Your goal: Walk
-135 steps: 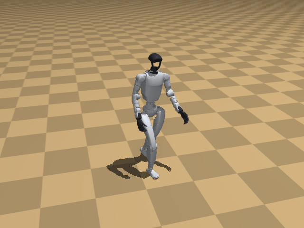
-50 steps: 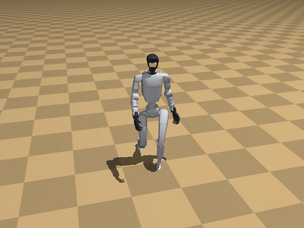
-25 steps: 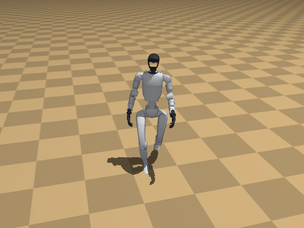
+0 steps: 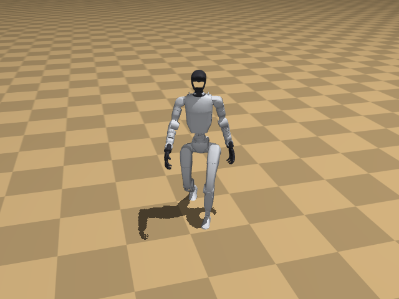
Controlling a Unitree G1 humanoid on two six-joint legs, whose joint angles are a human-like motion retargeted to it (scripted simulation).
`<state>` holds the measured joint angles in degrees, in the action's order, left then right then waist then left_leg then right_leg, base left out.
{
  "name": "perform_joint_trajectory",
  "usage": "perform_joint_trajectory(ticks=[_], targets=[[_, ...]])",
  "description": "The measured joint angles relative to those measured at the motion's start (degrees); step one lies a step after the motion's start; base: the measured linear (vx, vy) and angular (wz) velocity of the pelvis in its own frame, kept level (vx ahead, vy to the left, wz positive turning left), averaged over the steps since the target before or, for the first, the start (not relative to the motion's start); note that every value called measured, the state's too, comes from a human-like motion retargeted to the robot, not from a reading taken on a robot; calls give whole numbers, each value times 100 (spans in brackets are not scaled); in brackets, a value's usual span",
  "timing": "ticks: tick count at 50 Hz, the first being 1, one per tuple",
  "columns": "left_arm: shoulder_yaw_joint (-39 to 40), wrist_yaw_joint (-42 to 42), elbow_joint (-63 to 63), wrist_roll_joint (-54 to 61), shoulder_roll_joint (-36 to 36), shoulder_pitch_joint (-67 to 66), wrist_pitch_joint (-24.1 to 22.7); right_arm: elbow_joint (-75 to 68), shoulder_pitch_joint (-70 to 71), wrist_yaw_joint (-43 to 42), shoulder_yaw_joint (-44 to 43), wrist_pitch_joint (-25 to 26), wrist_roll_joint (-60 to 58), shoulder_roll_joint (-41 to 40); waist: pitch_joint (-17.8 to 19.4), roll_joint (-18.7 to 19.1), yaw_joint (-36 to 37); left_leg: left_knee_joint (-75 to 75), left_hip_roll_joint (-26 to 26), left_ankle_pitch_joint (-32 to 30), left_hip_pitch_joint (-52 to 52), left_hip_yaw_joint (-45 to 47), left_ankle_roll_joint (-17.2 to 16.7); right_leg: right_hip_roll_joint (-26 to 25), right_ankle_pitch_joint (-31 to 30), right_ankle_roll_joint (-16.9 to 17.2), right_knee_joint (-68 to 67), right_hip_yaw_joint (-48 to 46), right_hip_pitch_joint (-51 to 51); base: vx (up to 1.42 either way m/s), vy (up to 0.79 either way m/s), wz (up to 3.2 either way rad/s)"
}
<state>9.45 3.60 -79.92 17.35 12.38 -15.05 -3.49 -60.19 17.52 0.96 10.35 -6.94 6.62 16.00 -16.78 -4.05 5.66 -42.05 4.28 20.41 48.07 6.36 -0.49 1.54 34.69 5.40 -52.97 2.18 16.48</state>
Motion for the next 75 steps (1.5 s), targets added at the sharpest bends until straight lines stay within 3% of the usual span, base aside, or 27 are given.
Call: perform_joint_trajectory(ticks=[5,8,10,15,22,25,30,35,38,42,47,53,66,75], targets=[[178,22,-125,94,206,168,1,-57,-439,226,72,32,-256,-277,354,-686,-325,-103,969,376,-979,373,587,1252,-1687,541,-2239,33,193,67,16,15],[-1,7,59,10,243,525,-1,-244,-680,410,159,69,-369,-339,445,-751,-524,188,1219,632,-1556,368,721,1770,-1763,275,-3208,-108,874,61,13,0],[-178,-16,241,-63,227,757,-37,-384,-922,474,229,93,-429,-386,481,-774,-708,194,1350,842,-1838,351,725,2078,-1254,40,-3564,-235,1354,60,9,3],[-578,-177,911,-190,269,1723,-130,-731,-1371,689,213,151,-482,-289,672,-455,-942,1631,1360,812,-3350,-119,512,1843,-485,-188,-2637,-634,2414,61,3,5],[-861,-390,2311,-167,342,2614,-558,-1115,-2037,920,-8,320,-288,-235,548,-68,-909,2307,974,1039,-4204,-481,293,591,-1068,343,660,-654,3110,57,-3,9],[-848,-394,2744,-135,295,2771,-703,-1221,-2282,943,-135,365,-226,-239,416,-113,-906,1817,987,1309,-4191,-440,206,455,-1089,387,943,-446,3299,52,-5,28],[-815,-310,2938,27,52,2578,-634,-1367,-2433,854,-313,434,-167,-243,266,115,-796,-28,529,1506,-3954,-447,-101,109,-1282,0,276,-535,3042,53,-7,20],[-934,-88,2235,-56,-201,2249,-372,-1275,-2198,627,-278,413,-113,-195,401,886,-516,-3040,-656,549,-3044,-496,-764,-730,-1032,-597,158,-1106,2458,41,-7,-10],[-1013,70,1673,-157,-284,2117,-162,-1034,-1952,543,-223,381,-42,-123,417,984,-362,-3998,-1169,508,-2427,-302,-585,-875,-851,-718,193,-1196,2221,36,-6,2],[-1057,171,1019,-185,-292,1900,38,-527,-1658,426,-148,334,109,-10,449,852,-215,-4111,-1489,1208,-1754,-56,-125,-818,-638,-663,282,-1169,1856,34,-4,9],[-980,211,504,-119,-285,1539,139,164,-1454,394,-78,281,233,119,504,619,-108,-2804,-1184,1711,-1314,-132,97,-656,-509,-495,512,-974,1425,33,1,-6],[-921,192,198,-93,-377,1131,172,700,-1397,471,56,229,237,136,515,427,-198,-996,-304,1305,-1515,-823,-50,-506,-472,-324,939,-586,1030,30,6,-23],[-987,70,305,-74,-351,1145,119,-152,-1705,594,7,418,-42,-238,714,535,-744,-210,1,1528,-2527,-640,115,-247,-162,-222,802,-301,480,17,8,-10],[-827,169,359,266,-195,1505,110,-1058,-1732,766,-202,567,-41,-333,768,302,-992,714,381,1246,-3085,-508,104,236,-61,-132,551,-371,467,6,3,4]])
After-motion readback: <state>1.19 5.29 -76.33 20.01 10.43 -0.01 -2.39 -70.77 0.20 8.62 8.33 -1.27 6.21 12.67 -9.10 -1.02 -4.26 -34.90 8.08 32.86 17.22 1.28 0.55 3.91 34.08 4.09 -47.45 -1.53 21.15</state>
